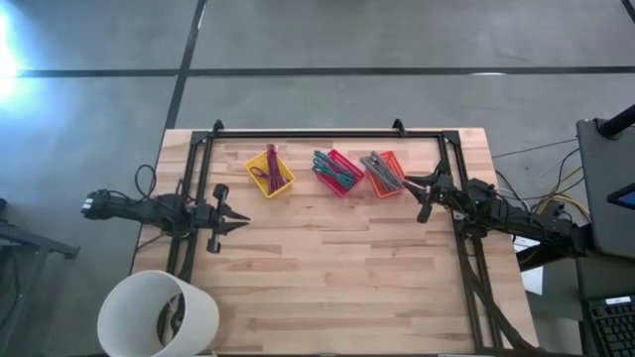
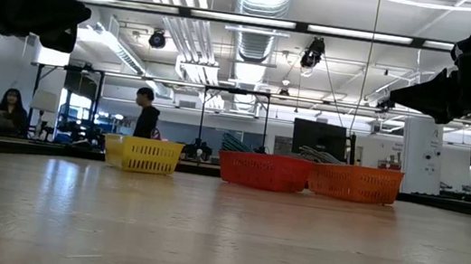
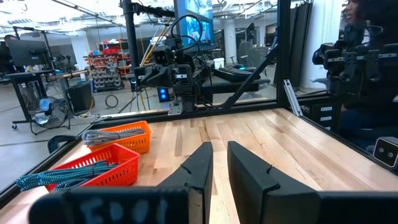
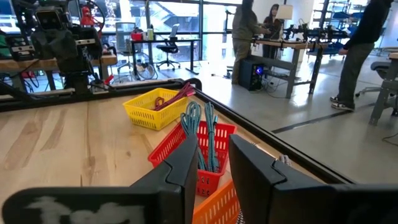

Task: Pick & Place USB Port
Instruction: Return to Home Position

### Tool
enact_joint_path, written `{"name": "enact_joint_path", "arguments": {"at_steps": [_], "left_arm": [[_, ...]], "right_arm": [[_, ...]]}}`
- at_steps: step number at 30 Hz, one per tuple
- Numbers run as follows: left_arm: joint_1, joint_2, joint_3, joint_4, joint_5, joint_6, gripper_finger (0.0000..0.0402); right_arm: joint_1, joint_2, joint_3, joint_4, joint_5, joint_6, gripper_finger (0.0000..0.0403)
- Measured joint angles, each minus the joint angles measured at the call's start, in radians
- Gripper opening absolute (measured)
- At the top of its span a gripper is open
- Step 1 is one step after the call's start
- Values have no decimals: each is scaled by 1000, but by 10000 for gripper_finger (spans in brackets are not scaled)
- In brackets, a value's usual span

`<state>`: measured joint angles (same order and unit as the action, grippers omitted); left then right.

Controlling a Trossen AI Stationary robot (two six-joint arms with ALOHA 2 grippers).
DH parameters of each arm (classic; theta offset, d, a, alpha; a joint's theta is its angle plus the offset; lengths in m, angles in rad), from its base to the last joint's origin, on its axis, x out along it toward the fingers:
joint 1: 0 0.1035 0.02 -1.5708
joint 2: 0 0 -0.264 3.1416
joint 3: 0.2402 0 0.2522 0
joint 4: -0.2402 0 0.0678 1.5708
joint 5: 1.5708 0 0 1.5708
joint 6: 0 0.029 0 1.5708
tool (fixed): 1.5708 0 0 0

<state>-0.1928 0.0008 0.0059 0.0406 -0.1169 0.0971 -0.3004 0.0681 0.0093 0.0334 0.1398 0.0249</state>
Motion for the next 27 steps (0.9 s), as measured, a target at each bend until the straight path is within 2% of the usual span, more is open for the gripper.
{"name": "enact_joint_path", "arguments": {"at_steps": [12, 27], "left_arm": [[0, 0, 0, 0, 0, 0, 55], [0, 0, 0, 0, 0, 0, 55]], "right_arm": [[0, 0, 0, 0, 0, -1, 68], [0, 0, 0, 0, 0, 0, 88]]}}
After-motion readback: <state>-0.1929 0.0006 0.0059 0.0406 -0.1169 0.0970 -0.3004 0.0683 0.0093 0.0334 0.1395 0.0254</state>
